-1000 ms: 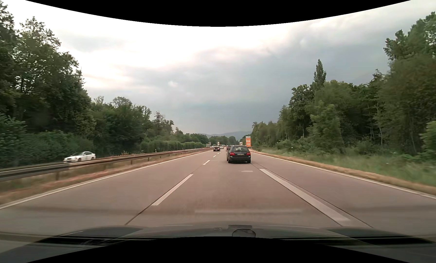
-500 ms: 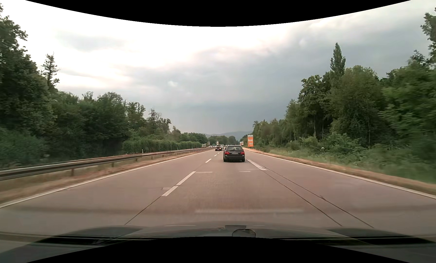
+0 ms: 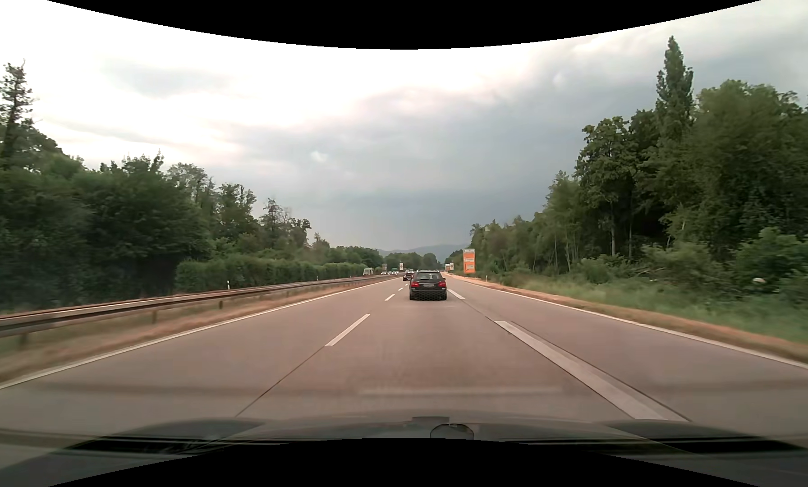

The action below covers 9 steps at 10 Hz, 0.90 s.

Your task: Follow the waypoints while adhering to traffic rules and regulations

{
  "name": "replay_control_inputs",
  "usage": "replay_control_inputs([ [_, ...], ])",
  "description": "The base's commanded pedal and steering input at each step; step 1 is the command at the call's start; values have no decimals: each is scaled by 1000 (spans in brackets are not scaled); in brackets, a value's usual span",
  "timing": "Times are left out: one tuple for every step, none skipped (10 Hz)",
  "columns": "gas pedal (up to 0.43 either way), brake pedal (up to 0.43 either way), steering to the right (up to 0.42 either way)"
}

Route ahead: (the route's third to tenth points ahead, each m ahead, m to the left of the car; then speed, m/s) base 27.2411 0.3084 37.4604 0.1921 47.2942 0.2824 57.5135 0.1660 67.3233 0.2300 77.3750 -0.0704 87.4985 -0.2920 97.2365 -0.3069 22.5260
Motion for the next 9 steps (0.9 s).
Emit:
replay_control_inputs([
  [209, 0, 0],
  [209, 0, 0],
  [209, 0, 1],
  [209, 0, 1],
  [209, 0, 1],
  [197, 0, 1],
  [197, 0, 1],
  [157, 0, 1],
  [157, 0, 1],
])
